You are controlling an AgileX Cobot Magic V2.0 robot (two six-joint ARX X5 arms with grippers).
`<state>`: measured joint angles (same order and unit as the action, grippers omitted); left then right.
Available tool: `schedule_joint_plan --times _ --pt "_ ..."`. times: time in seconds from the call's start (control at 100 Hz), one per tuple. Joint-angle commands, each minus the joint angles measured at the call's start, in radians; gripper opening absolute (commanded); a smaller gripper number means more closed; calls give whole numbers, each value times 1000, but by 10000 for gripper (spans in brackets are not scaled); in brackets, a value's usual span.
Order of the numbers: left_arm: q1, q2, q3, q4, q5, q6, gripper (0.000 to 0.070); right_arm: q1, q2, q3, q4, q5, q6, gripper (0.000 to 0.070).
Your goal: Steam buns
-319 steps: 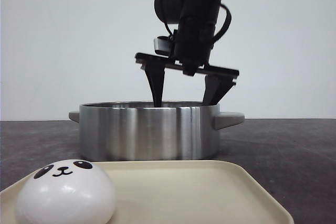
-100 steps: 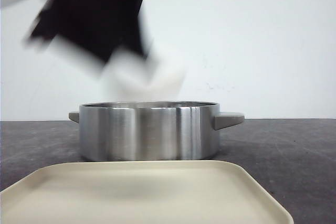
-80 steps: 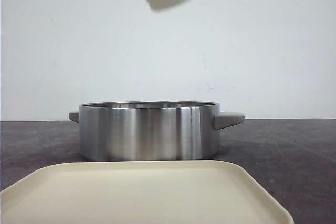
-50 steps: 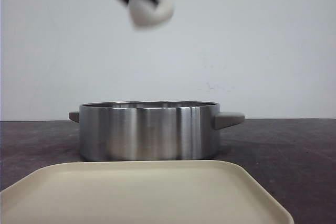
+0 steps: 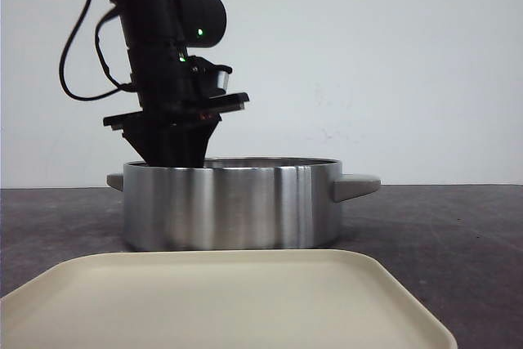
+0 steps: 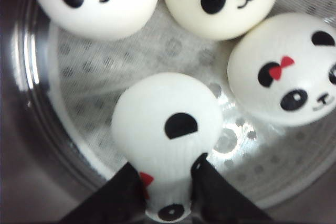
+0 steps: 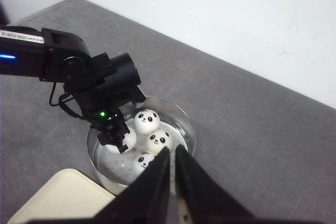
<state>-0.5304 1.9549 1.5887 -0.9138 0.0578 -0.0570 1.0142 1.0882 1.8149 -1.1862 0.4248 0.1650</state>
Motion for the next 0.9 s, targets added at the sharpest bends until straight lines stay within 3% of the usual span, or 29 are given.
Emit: schedule_joint_plan --times 0.0,0.05,0.16,0.23,0.61,0.71,0.89 --pt "-5 17 23 28 1 16 48 12 9 10 3 6 13 10" --pt "-5 17 23 44 1 16 129 12 9 4 3 6 16 10" --pt "-5 17 23 53 1 16 437 12 10 0 0 6 19 10" --pt "-3 17 23 43 -3 16 531 12 10 -2 2 6 19 10" --pt "-2 15 71 -32 -14 16 526 12 10 -2 3 6 37 10" --pt "-2 -23 117 -31 -14 -13 493 12 10 -3 8 31 37 10" --pt "-40 -239 118 190 -14 -184 255 15 -21 -76 109 100 23 10"
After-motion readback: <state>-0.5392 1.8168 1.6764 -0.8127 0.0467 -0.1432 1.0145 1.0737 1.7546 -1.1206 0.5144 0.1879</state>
